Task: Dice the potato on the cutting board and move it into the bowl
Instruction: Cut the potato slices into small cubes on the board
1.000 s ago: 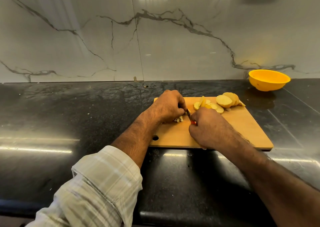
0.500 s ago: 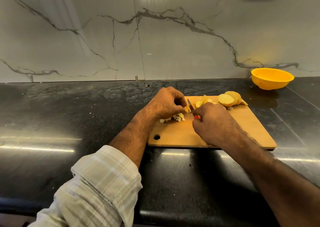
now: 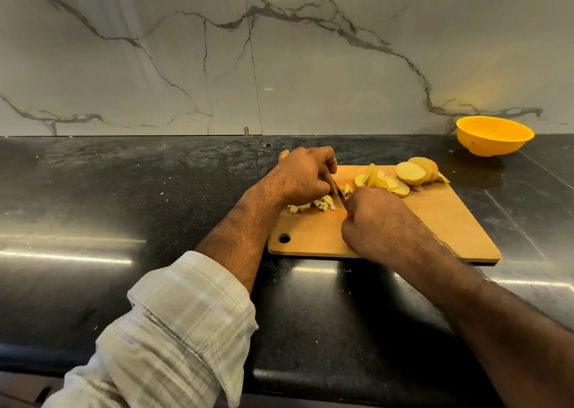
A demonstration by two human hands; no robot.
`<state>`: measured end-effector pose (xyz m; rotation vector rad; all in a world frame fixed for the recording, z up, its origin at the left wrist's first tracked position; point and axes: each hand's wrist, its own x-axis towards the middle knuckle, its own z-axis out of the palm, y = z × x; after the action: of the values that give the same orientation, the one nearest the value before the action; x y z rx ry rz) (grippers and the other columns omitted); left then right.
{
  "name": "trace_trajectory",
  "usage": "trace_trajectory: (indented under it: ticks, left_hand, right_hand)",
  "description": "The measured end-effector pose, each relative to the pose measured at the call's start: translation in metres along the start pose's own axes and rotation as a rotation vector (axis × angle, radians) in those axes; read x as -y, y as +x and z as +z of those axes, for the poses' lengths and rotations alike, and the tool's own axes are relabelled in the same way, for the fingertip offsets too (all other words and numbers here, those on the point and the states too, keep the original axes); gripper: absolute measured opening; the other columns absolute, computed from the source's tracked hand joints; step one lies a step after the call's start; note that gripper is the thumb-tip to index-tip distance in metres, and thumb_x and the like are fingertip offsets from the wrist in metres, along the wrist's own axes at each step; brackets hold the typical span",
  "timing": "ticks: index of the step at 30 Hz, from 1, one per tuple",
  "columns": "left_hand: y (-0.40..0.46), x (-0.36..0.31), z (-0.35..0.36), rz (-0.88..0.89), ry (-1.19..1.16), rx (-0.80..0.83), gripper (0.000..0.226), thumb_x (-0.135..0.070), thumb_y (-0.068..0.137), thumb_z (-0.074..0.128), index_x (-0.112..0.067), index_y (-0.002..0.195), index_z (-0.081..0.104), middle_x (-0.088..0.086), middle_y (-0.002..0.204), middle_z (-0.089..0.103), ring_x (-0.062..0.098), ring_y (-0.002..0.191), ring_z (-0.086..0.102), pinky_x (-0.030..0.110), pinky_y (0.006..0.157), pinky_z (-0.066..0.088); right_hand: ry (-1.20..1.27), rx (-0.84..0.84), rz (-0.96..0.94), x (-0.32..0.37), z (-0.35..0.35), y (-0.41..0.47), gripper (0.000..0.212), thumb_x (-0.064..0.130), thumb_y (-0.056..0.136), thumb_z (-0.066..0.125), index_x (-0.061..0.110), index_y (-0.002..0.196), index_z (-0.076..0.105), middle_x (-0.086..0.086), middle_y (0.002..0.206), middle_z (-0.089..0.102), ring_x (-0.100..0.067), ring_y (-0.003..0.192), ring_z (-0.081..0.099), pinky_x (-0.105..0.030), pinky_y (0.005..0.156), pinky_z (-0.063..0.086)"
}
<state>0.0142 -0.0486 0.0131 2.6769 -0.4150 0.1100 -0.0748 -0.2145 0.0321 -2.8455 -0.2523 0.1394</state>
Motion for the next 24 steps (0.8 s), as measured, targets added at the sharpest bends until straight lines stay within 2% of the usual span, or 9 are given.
trace_trajectory:
  ticks: [4,8,13,16,19,24]
  left_hand:
    - [-0.001,-0.006,-0.002,-0.02,0.039,0.008,0.03,-0.017,0.089,0.072,-0.03,0.113,0.058,-0.021,0.093,0.076,0.008,0.114,0.064,0.063,0.119,0.024]
    - [-0.002,-0.004,0.001,-0.031,0.031,0.002,0.029,-0.019,0.088,0.073,-0.032,0.111,0.059,-0.021,0.092,0.076,0.007,0.114,0.064,0.065,0.12,0.022]
    - [-0.001,-0.004,0.001,-0.022,0.011,-0.053,0.032,-0.021,0.089,0.076,-0.036,0.114,0.062,-0.02,0.097,0.073,0.005,0.107,0.065,0.055,0.114,0.03]
    - [0.002,-0.009,0.002,-0.033,-0.012,0.008,0.034,-0.019,0.091,0.078,-0.036,0.117,0.066,-0.018,0.106,0.069,0.005,0.107,0.063,0.05,0.111,0.037]
    - [0.007,-0.011,0.005,-0.038,-0.06,0.068,0.035,-0.012,0.09,0.079,-0.034,0.114,0.066,-0.016,0.099,0.072,0.005,0.101,0.066,0.054,0.107,0.049]
    - [0.011,-0.01,0.007,-0.05,-0.072,0.05,0.036,-0.016,0.087,0.084,-0.031,0.116,0.066,-0.016,0.09,0.075,0.005,0.096,0.069,0.058,0.108,0.047]
  right_hand:
    - [-0.013,-0.022,-0.035,0.007,0.0,0.003,0.039,0.025,0.096,0.07,0.019,0.132,0.058,0.005,0.096,0.047,-0.015,0.095,0.05,-0.03,0.08,0.052]
    - [0.032,-0.03,-0.039,-0.001,0.003,0.005,0.038,0.025,0.095,0.068,0.019,0.133,0.062,0.003,0.107,0.057,-0.015,0.096,0.054,-0.03,0.079,0.053]
    - [0.137,-0.169,-0.012,-0.021,-0.015,-0.004,0.042,0.026,0.099,0.063,0.021,0.14,0.065,-0.004,0.123,0.07,-0.02,0.099,0.062,-0.031,0.076,0.053]
    - [0.108,-0.135,0.001,-0.019,-0.019,-0.007,0.042,0.028,0.096,0.064,0.021,0.138,0.065,-0.005,0.121,0.069,-0.022,0.099,0.062,-0.035,0.079,0.058]
    - [0.041,-0.074,0.018,-0.013,-0.018,-0.012,0.044,0.033,0.093,0.064,0.022,0.135,0.064,-0.005,0.119,0.066,-0.023,0.099,0.062,-0.04,0.085,0.06]
    - [-0.045,-0.009,0.065,-0.011,-0.019,-0.013,0.046,0.037,0.096,0.064,0.02,0.137,0.056,-0.005,0.118,0.058,-0.022,0.101,0.054,-0.04,0.089,0.057]
